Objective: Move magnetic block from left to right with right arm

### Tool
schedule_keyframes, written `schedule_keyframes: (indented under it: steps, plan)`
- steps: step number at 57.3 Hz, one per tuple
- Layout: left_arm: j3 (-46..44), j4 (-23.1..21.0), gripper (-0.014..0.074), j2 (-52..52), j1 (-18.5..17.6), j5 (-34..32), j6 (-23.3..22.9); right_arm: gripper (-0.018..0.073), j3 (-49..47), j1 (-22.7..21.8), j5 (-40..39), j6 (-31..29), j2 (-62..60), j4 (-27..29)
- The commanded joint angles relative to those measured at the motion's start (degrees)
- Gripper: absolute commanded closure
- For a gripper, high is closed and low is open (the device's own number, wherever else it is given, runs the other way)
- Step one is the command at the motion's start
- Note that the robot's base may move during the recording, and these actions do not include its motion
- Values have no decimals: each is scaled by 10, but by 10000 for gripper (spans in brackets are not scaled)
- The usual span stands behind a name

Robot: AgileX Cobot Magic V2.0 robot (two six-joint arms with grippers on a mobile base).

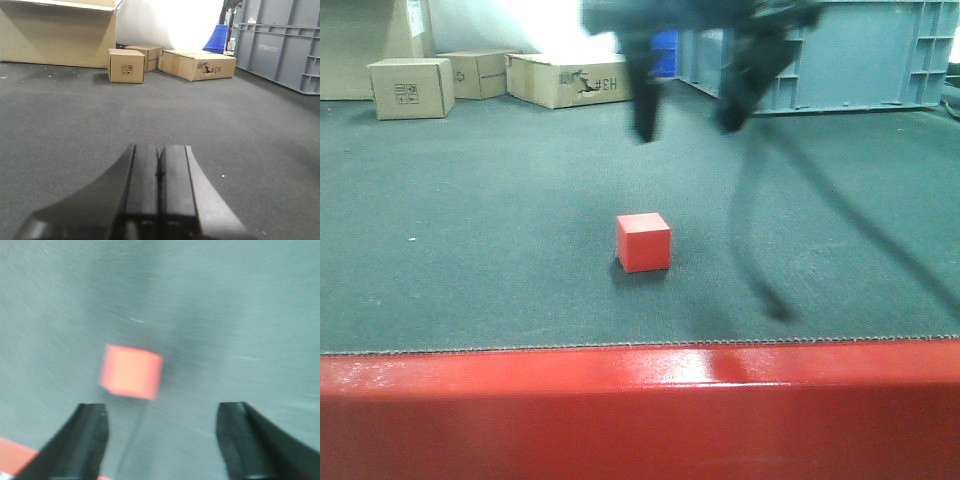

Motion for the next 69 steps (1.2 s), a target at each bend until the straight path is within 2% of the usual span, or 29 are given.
schedule_keyframes:
  steps: [1,7,15,25,40,48,69]
  plan:
    - [5,-3,722,-5,-2,-52,1,187,51,-27,-58,-21,-84,-13]
    - [5,-3,722,-5,-2,-52,1,356,151,-65,-128,-22,-155,-13]
    - [5,-3,722,-5,-2,-52,1,499,278,-119,-243,-22,-251,-13]
    - [5,-3,722,-5,-2,-52,1,498,415,-210,-385,-24,-352,3]
    - [5,-3,722,-5,-2,-52,1,498,591,-327,-544,-84,-505,34]
    - [5,-3,722,-5,-2,-52,1,498,659,-352,-585,-88,-586,34]
    - [5,-3,722,-5,-2,-52,1,498,821,-352,-583,-88,-826,26]
